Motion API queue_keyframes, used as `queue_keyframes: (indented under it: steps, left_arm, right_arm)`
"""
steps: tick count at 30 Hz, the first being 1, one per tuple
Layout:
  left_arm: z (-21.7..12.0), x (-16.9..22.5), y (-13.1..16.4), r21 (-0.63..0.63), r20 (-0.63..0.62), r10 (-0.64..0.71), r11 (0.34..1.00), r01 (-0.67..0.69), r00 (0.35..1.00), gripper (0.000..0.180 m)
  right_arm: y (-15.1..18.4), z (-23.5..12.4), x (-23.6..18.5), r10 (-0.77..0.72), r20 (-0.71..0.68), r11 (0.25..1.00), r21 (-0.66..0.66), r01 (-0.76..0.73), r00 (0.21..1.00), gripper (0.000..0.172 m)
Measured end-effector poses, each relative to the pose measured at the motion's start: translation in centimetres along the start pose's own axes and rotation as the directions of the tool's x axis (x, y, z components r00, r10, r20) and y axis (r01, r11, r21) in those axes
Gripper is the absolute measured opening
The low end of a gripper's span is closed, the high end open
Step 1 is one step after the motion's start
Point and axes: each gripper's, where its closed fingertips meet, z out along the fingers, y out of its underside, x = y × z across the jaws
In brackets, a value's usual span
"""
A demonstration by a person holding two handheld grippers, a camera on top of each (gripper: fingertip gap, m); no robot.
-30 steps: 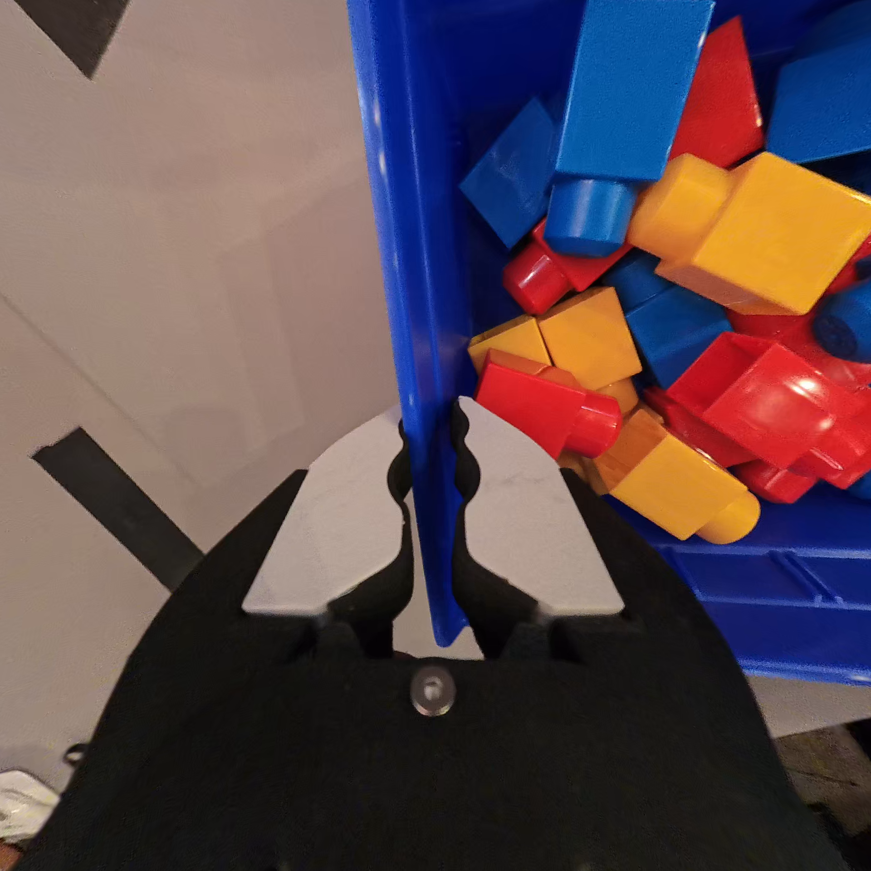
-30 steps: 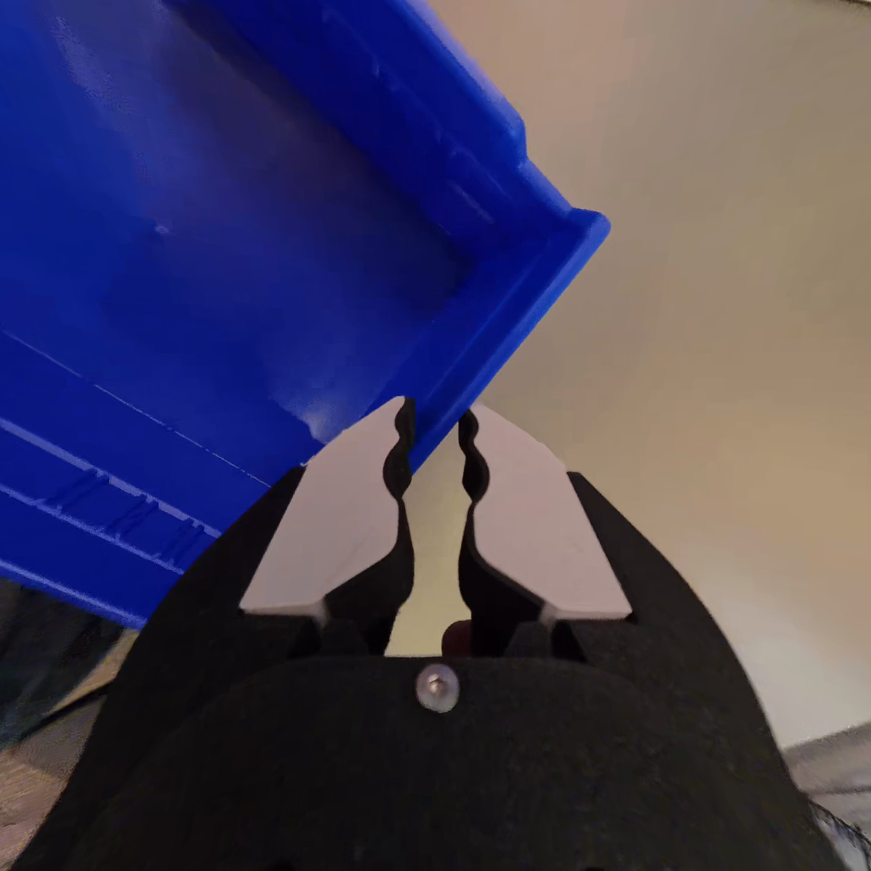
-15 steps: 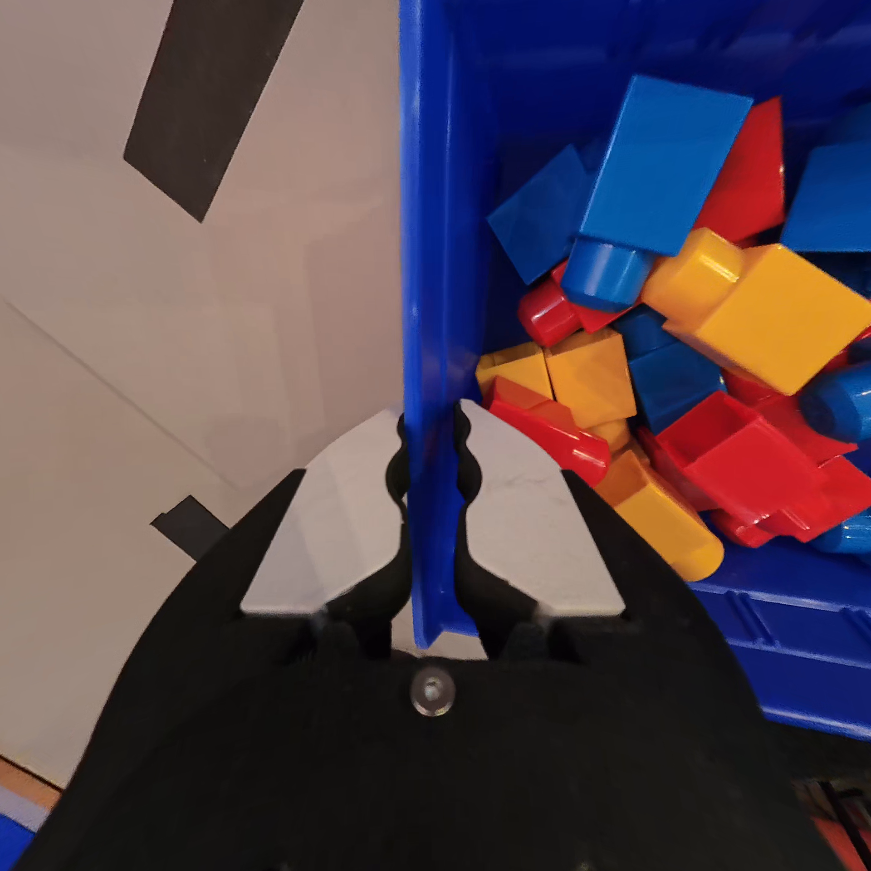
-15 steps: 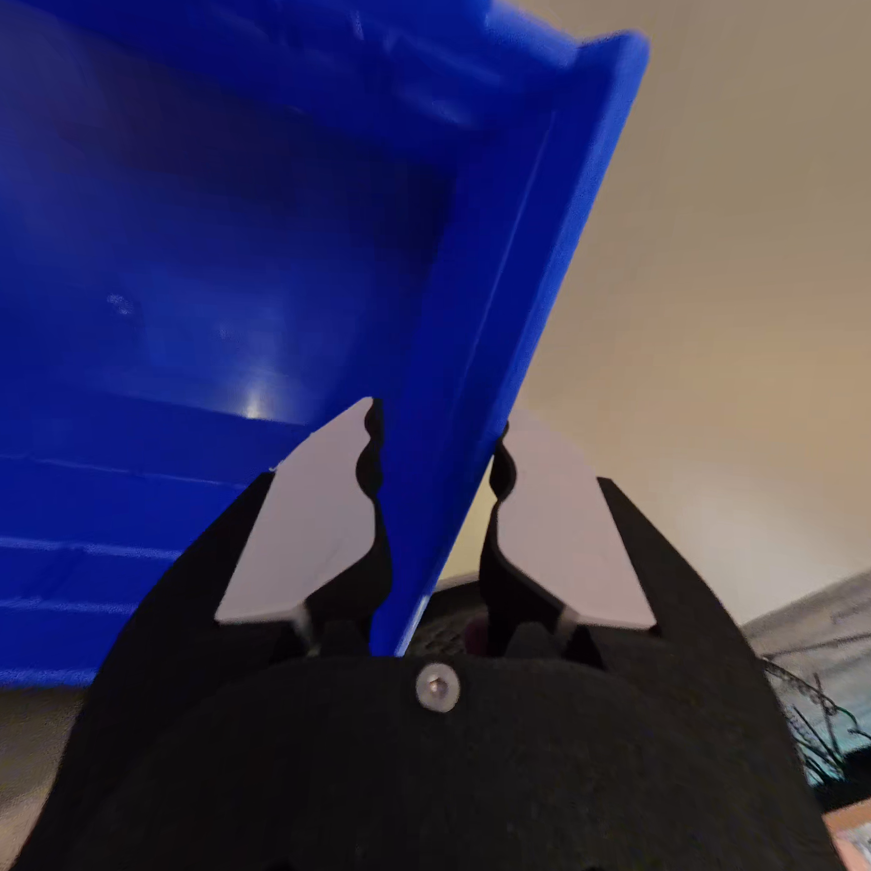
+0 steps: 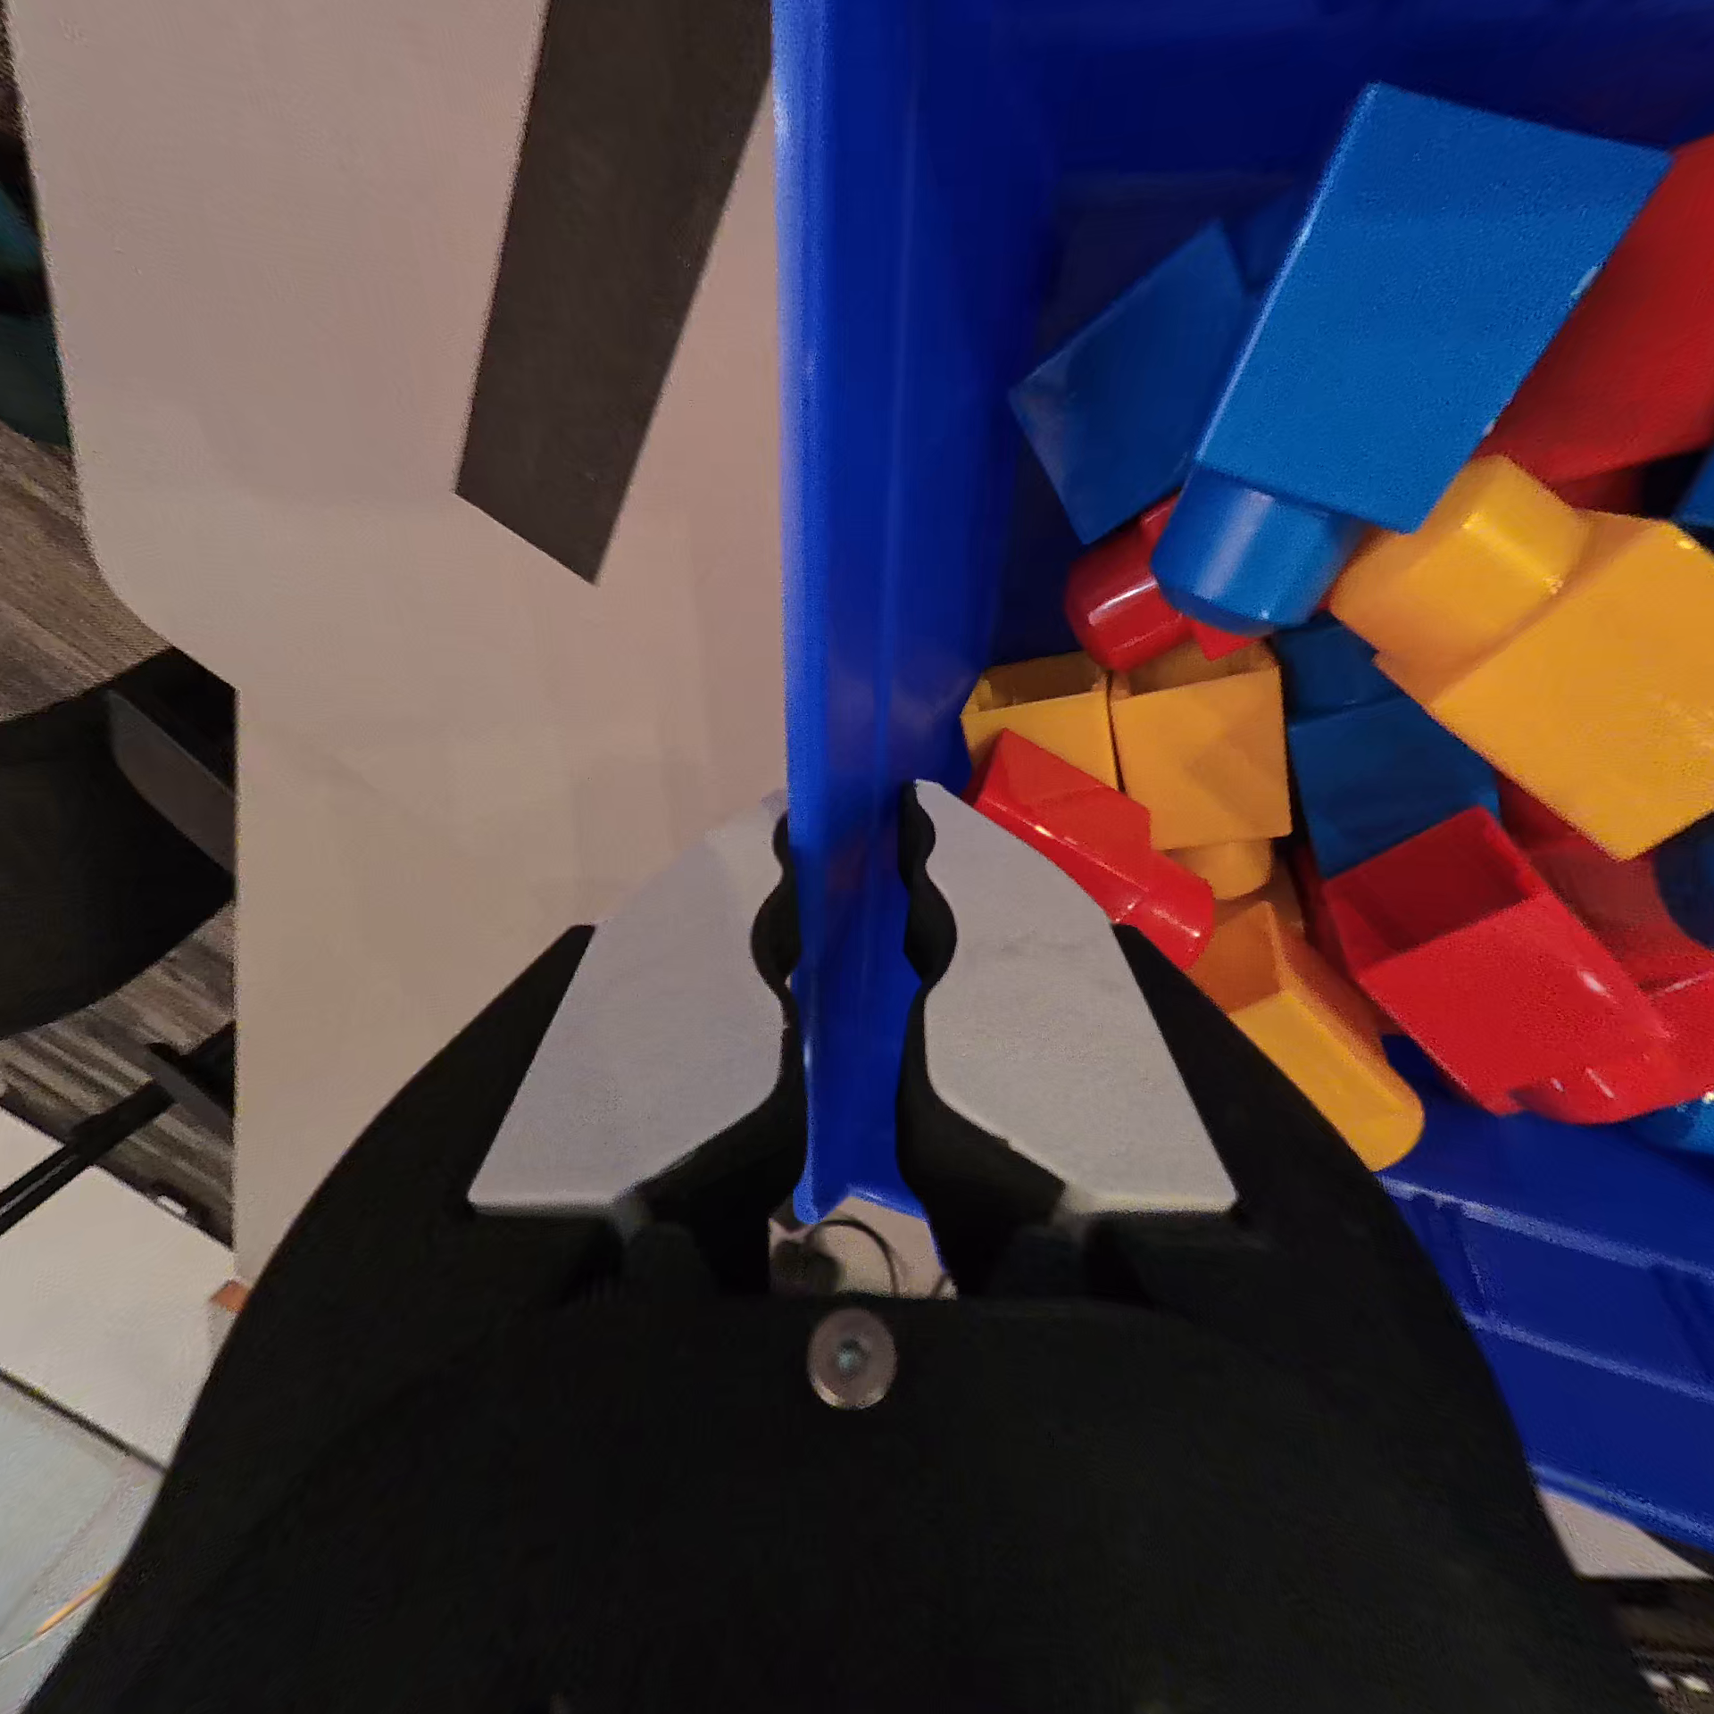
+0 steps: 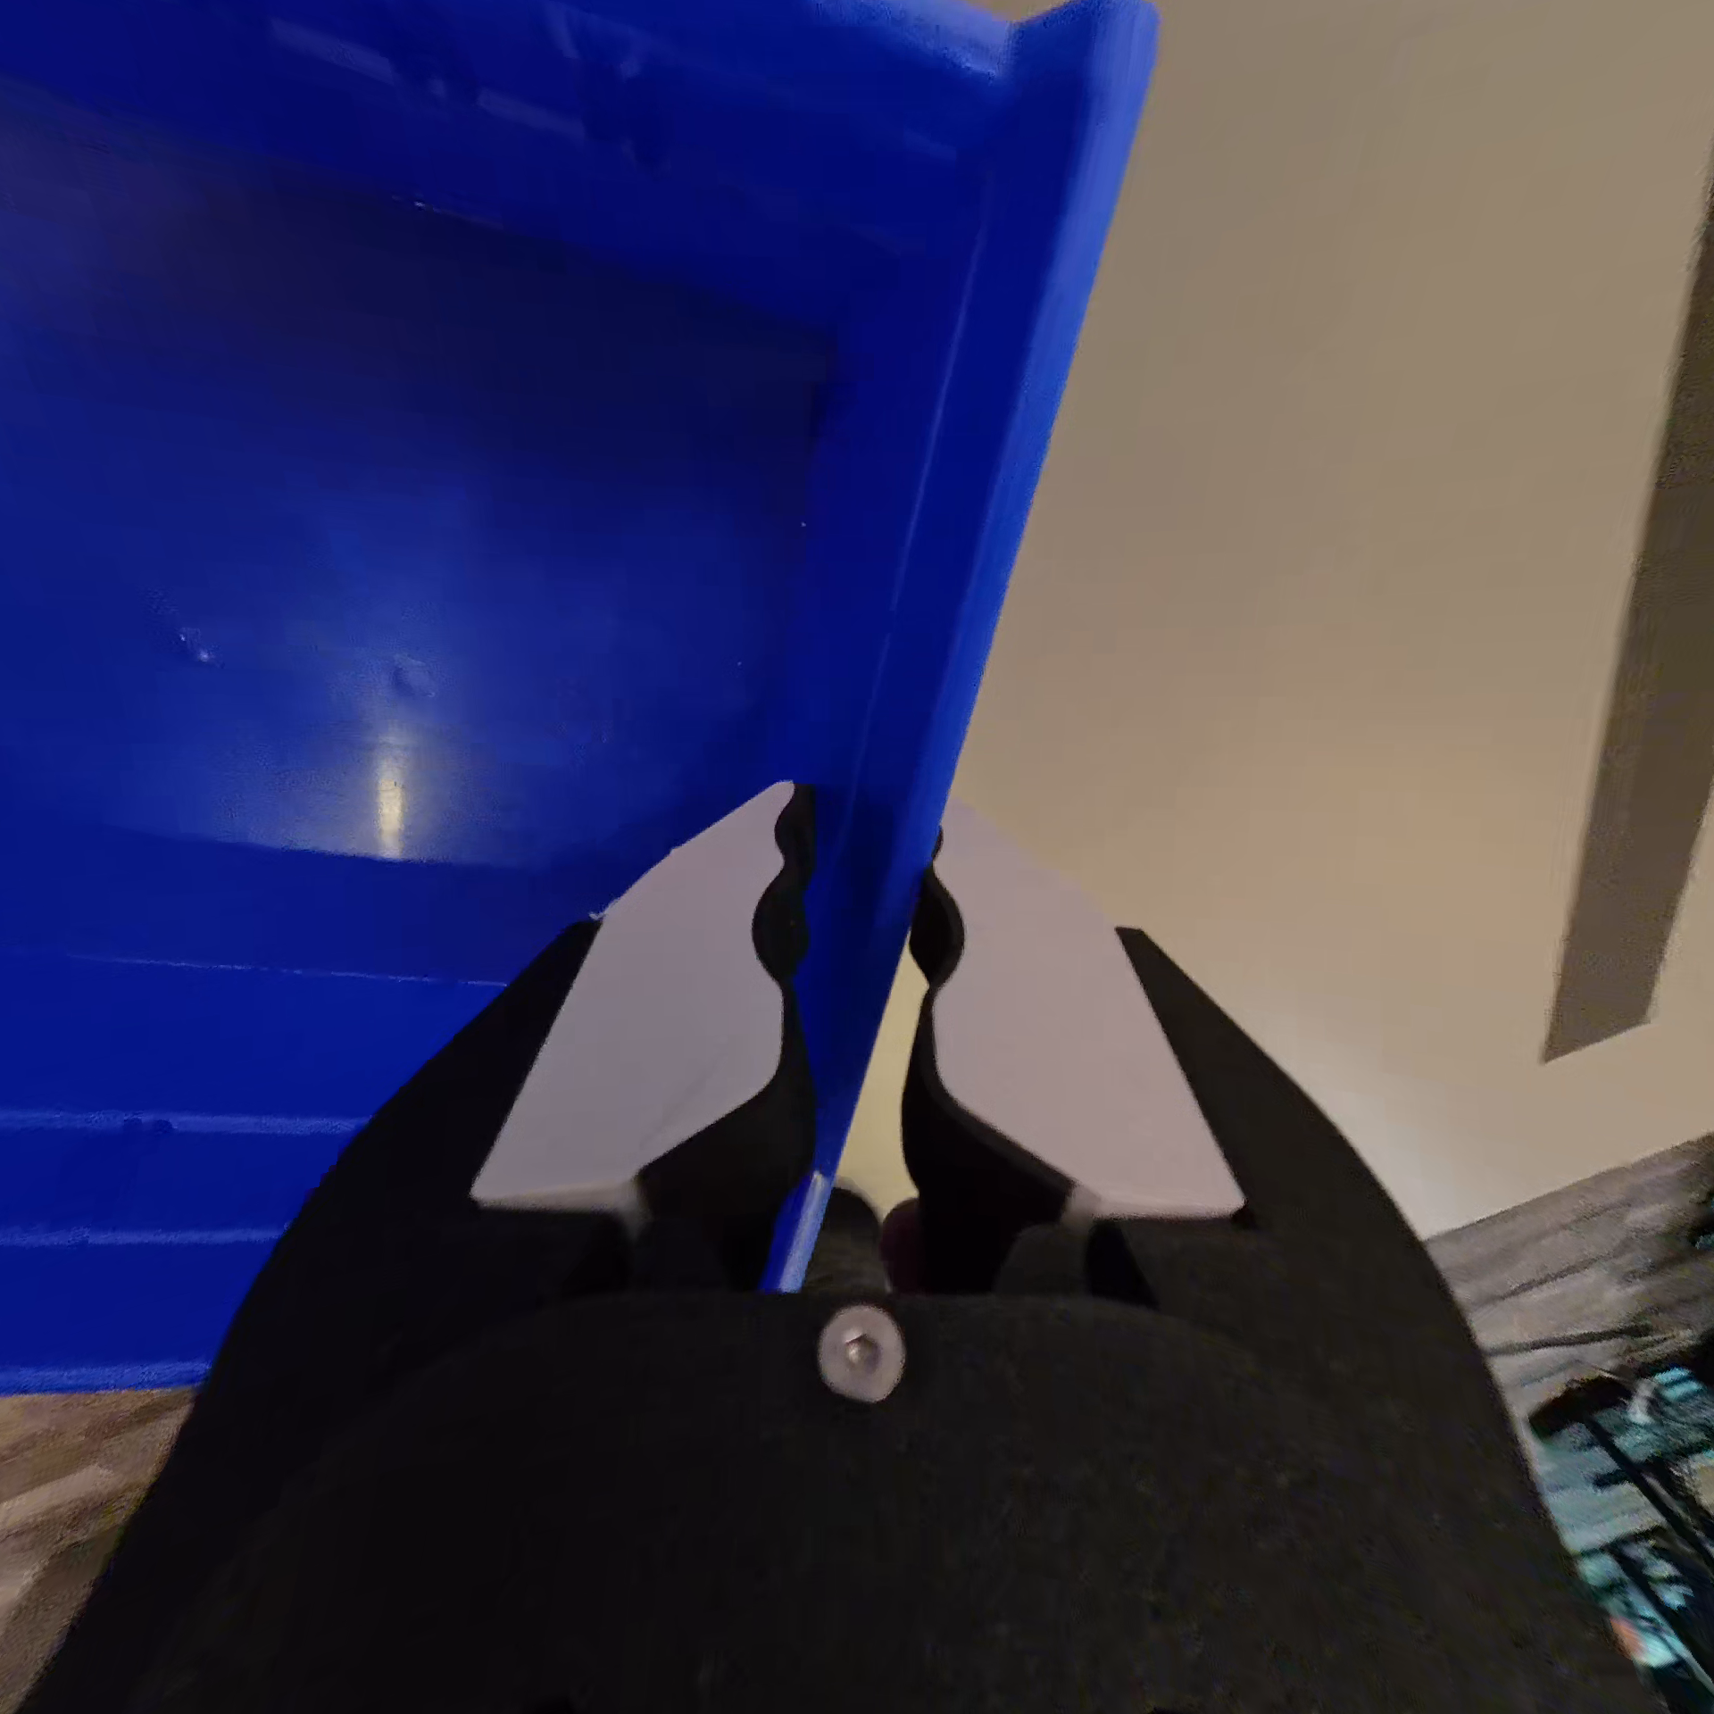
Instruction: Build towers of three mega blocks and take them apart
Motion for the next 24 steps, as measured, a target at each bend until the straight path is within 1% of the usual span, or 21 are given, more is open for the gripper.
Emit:
queue_keyframes:
  steps: [1, 7, 9, 13, 17, 20, 24]
  left_arm:
    - [0.2, -0.7, -0.3, -0.004, 0.016, 0.013, 1.000, -0.013, 1.000, 0.018]
    - [1.2, -3.8, -2.5, -0.016, 0.039, 0.035, 0.999, -0.035, 0.999, 0.020]
    - [1.5, -4.6, -3.1, -0.031, 0.054, 0.043, 0.999, -0.042, 0.998, 0.021]
    - [1.9, -5.9, -4.4, -0.035, 0.067, 0.041, 0.999, -0.039, 0.997, 0.021]
    - [2.2, -6.9, -5.4, -0.044, 0.076, 0.060, 0.997, -0.057, 0.995, 0.021]
    - [2.4, -7.5, -6.1, -0.044, 0.077, 0.049, 0.998, -0.046, 0.996, 0.021]
    - [2.7, -8.1, -6.8, -0.051, 0.081, 0.058, 0.997, -0.054, 0.995, 0.022]
  right_arm:
    - [-0.2, 0.2, 1.3, -0.027, -0.009, 1.000, 0.003, 0.027, 1.000, 0.018]
    - [-0.8, 1.4, 8.9, -0.109, -0.015, 0.994, -0.021, 0.108, 0.994, 0.018]
    - [-1.0, 1.8, 11.4, -0.167, -0.026, 0.986, -0.008, 0.167, 0.986, 0.019]
    - [-0.5, 2.4, 16.0, -0.234, -0.042, 0.972, -0.037, 0.233, 0.971, 0.020]
    - [-0.4, 3.0, 19.9, -0.335, -0.071, 0.942, -0.034, 0.333, 0.940, 0.020]
    - [-0.5, 3.4, 22.4, -0.397, -0.088, 0.918, -0.051, 0.394, 0.914, 0.021]
    - [-1.1, 3.8, 25.1, -0.435, -0.102, 0.900, -0.064, 0.431, 0.894, 0.022]
